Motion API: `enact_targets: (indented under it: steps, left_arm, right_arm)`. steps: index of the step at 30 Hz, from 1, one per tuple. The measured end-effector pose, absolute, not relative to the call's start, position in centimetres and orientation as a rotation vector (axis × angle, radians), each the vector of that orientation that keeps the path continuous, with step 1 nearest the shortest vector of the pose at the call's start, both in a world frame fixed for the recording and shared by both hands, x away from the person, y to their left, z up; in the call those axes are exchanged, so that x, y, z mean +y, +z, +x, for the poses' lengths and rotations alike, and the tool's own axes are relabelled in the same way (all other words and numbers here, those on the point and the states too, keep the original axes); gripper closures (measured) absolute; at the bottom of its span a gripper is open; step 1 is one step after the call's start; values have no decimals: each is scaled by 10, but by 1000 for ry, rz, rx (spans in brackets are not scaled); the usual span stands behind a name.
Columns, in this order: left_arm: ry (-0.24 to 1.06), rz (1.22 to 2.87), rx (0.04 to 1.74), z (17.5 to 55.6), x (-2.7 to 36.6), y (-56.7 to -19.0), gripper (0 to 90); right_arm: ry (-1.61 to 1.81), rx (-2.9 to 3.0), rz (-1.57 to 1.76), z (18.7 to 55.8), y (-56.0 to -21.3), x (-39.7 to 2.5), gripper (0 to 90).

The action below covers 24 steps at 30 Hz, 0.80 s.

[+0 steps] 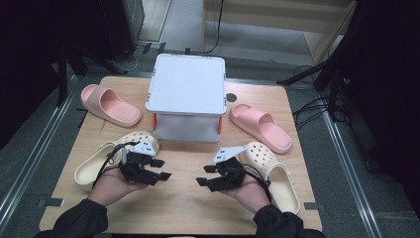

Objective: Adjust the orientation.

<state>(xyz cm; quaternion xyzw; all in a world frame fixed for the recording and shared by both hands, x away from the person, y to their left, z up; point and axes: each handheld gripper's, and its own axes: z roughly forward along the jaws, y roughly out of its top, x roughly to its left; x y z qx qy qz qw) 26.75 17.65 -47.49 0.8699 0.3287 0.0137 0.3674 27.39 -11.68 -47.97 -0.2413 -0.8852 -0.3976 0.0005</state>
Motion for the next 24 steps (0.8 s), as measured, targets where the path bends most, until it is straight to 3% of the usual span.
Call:
enact_targets:
  steps: [7, 9, 15, 19, 24]
  left_arm:
    - [63, 2241, 882, 267, 178, -470, 473]
    - [54, 2239, 867, 266, 179, -469, 477]
    - [32, 2225, 892, 263, 188, -464, 477]
    - [68, 2238, 869, 256, 193, -462, 556]
    - [51, 2216, 912, 250, 206, -460, 522]
  right_arm:
    - [-1352, -2798, -770, 269, -473, -128, 445]
    - [-1350, -2787, -767, 269, -471, -130, 487]
    - [-1280, -2757, -785, 277, -471, -130, 489]
    - [-1250, -2825, -741, 278, -472, -125, 473]
    - [-1228, -2855, -690, 279, -473, -118, 467]
